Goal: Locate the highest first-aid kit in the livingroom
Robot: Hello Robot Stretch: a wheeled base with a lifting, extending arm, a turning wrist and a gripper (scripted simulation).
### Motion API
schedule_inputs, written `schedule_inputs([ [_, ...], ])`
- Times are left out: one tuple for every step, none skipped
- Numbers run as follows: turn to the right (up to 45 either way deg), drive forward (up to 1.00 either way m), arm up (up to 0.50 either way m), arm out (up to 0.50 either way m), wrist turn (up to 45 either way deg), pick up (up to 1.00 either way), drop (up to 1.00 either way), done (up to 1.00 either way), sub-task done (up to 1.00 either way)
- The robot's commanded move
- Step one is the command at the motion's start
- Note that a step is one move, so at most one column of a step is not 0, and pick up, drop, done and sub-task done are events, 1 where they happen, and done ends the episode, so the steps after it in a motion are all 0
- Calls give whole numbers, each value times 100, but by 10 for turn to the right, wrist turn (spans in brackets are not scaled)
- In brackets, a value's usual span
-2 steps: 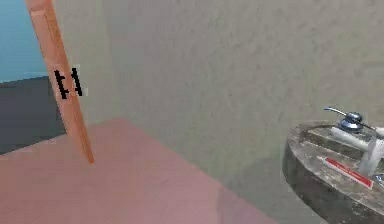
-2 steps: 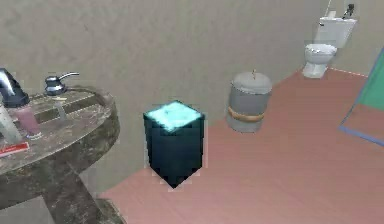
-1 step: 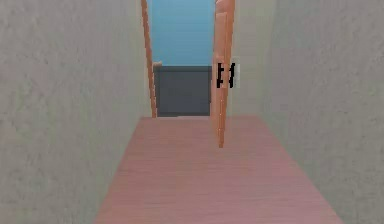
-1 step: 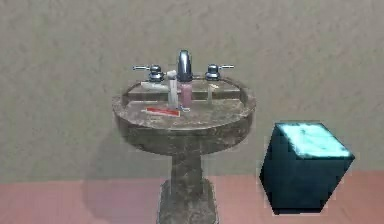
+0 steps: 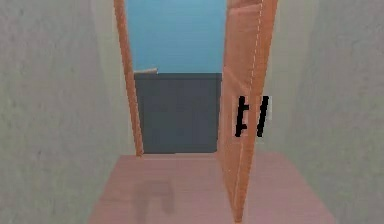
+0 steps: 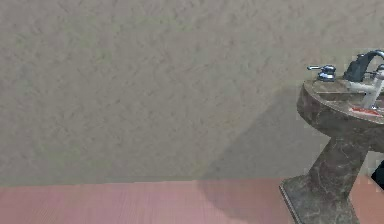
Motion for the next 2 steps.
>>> schedule_inputs([
  [-30, 0, 0, 0, 0, 0, 0, 0, 0],
  [0, 100, 0, 0, 0, 0, 0, 0, 0],
])
